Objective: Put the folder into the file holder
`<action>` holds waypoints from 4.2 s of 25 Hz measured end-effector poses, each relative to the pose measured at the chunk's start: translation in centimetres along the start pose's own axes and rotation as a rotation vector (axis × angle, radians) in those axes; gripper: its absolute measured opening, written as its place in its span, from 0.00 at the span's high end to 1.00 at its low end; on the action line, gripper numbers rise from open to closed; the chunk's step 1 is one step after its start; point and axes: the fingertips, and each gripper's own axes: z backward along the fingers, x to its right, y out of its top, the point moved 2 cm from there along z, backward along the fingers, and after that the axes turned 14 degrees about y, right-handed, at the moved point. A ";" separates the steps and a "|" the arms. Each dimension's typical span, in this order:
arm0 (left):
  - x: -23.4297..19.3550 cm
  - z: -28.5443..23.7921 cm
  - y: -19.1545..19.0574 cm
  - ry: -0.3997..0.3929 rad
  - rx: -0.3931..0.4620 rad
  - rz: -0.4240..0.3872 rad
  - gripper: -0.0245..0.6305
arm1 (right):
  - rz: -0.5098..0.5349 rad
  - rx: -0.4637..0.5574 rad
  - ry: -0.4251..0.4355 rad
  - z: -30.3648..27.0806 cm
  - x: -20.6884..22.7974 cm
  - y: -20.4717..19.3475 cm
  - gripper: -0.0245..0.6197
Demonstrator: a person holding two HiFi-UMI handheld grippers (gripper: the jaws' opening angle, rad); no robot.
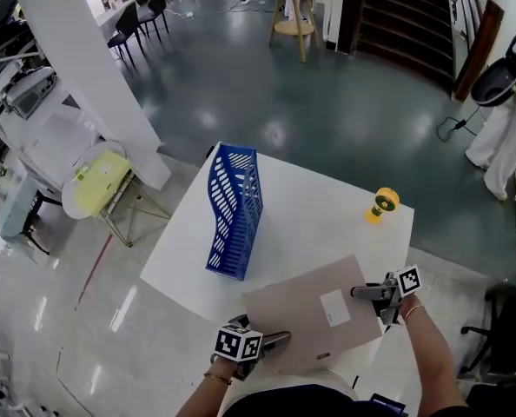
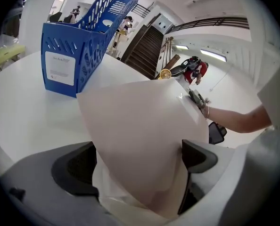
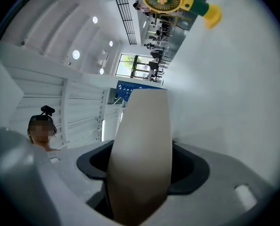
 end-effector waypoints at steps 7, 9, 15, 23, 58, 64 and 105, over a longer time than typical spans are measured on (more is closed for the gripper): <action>-0.2 0.8 -0.7 -0.042 0.006 0.032 0.11 | -0.014 -0.063 -0.142 -1.8 -2.2 -0.1 0.51; 0.0 1.1 -0.9 -0.062 0.009 0.043 0.11 | -0.008 -0.073 -0.178 -2.4 -3.3 -0.1 0.51; 0.9 2.1 -0.4 -0.096 0.082 0.033 0.11 | 0.048 -0.110 -0.317 -4.0 -7.4 0.2 0.52; 2.6 7.6 3.1 -0.159 0.367 -0.036 0.11 | -0.003 0.020 -0.359 -4.1 -12.9 0.4 0.52; 3.9 18.8 6.4 0.532 0.930 -1.591 0.21 | -0.177 0.689 -0.391 -13.4 -18.6 -2.3 0.53; 0.8 20.1 5.7 0.493 1.013 -1.667 0.41 | -0.177 0.725 -0.420 -16.8 -18.5 -2.3 0.52; -7.9 24.3 21.1 0.388 1.215 -0.218 0.57 | 1.280 0.276 -0.836 -23.4 -17.0 2.0 0.83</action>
